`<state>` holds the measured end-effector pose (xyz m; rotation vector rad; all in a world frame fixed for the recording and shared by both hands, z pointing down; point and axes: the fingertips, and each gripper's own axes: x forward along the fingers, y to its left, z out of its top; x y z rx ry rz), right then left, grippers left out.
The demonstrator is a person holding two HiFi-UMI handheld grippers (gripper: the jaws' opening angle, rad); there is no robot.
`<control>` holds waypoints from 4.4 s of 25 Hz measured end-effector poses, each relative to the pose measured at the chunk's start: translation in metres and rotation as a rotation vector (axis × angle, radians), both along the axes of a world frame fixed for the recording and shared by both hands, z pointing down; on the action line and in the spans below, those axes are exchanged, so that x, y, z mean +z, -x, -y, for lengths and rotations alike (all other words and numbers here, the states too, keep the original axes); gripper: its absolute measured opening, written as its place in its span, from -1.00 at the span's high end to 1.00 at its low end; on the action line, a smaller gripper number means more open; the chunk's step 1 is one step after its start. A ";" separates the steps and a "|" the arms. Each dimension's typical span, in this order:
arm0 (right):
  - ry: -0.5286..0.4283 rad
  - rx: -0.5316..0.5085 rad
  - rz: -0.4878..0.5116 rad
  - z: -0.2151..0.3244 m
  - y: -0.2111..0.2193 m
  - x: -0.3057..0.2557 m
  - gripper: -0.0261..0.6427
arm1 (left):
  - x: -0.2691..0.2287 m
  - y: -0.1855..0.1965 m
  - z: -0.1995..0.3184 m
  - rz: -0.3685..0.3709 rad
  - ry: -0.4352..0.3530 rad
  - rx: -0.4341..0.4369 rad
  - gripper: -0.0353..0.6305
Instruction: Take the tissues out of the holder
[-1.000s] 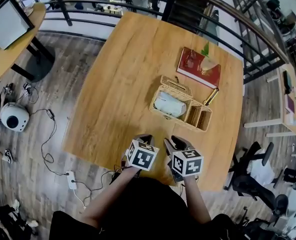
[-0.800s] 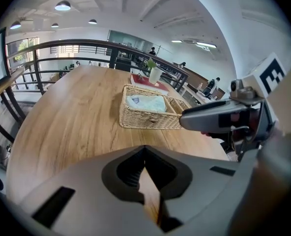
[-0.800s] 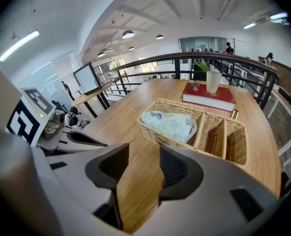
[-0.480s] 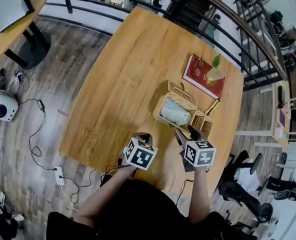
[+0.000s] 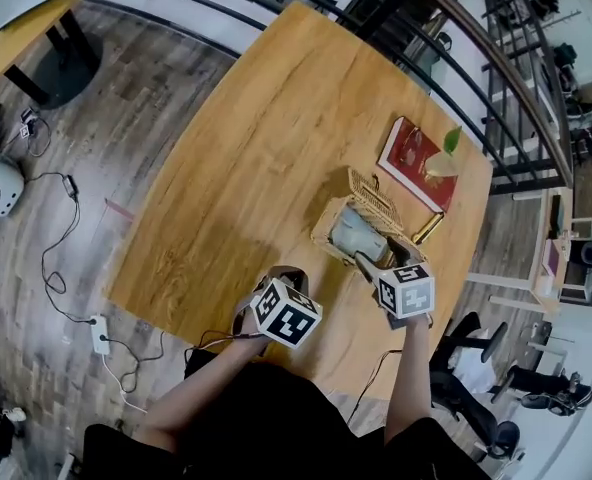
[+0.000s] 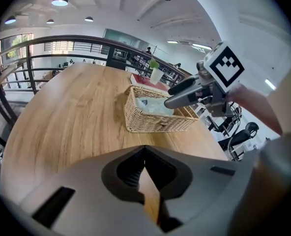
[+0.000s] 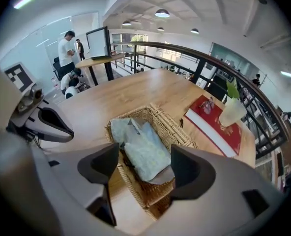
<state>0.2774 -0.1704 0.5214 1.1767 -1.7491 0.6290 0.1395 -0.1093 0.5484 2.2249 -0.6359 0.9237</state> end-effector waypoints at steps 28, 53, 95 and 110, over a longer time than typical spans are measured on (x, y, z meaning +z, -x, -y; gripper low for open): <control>0.351 -0.286 -0.168 0.003 -0.010 0.065 0.59 | 0.022 0.004 0.002 -0.037 0.092 -0.023 0.89; 0.162 -0.225 -0.135 -0.004 -0.008 0.017 0.88 | 0.023 0.016 0.008 -0.022 0.128 -0.017 0.89; -0.276 -0.013 0.107 0.091 0.112 -0.074 0.88 | -0.016 0.088 0.059 -0.102 0.054 -0.251 0.89; -0.131 0.111 0.124 0.146 0.116 -0.026 0.88 | 0.006 0.097 0.099 -0.084 0.073 -0.271 0.89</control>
